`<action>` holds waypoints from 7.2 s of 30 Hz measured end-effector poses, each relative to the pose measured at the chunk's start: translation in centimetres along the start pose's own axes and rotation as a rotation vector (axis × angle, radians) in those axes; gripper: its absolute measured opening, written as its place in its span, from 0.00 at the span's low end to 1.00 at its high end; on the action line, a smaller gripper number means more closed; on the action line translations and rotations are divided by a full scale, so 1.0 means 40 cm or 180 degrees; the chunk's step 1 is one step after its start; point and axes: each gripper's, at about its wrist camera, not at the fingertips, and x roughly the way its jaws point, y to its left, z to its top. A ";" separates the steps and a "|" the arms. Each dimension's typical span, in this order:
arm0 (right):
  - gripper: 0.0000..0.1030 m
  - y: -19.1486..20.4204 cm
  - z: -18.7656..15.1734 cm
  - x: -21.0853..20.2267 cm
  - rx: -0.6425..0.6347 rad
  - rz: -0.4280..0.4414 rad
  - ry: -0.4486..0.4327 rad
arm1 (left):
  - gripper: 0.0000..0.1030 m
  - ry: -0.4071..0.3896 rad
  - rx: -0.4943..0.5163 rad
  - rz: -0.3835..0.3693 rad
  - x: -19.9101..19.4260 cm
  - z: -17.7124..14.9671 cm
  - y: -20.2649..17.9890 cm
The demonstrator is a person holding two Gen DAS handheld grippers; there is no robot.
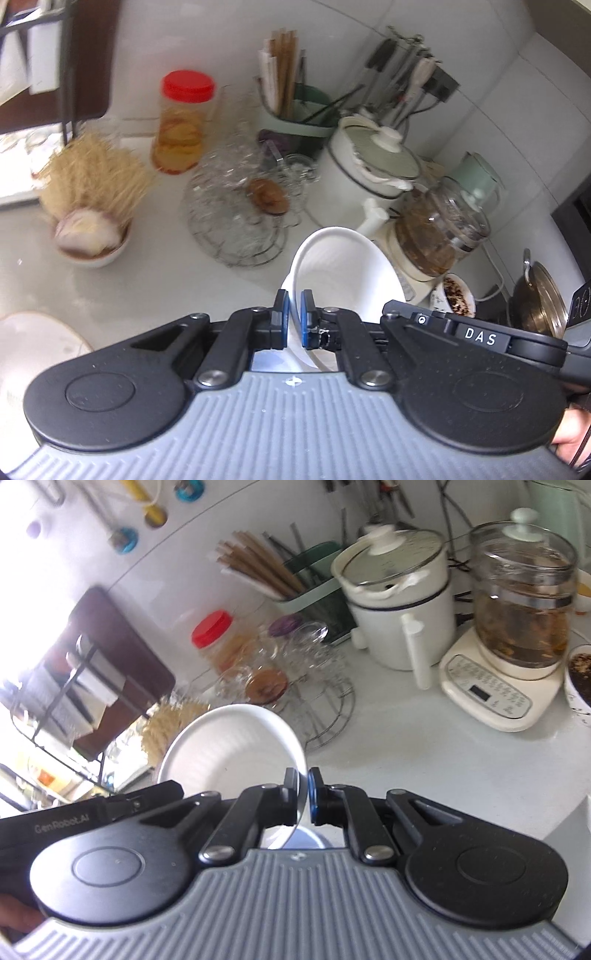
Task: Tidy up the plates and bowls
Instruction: 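Lift and carry the white bowl with both tools to the plastic bowl, then lower the white bowl into the plastic bowl and open both tools, then reposition both tools over the rim of the nested bowls, then close both tools on the rim of the nested bowls, then lift and carry the nested bowls with both tools toward the rabbit-print plate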
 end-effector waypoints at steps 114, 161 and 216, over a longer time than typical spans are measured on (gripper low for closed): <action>0.44 -0.153 -0.166 0.263 0.0975 -0.0039 0.0932 | 0.47 0.1131 -0.0202 0.0159 0.306 -0.127 0.188; 0.22 -0.125 -0.166 0.173 0.0749 0.0036 0.0690 | 0.12 0.1017 -0.0248 -0.0062 0.229 -0.138 0.179; 0.22 0.370 -0.184 0.107 -0.0240 0.0696 0.0447 | 0.12 -0.0156 -0.0803 0.0106 -0.316 -0.187 0.461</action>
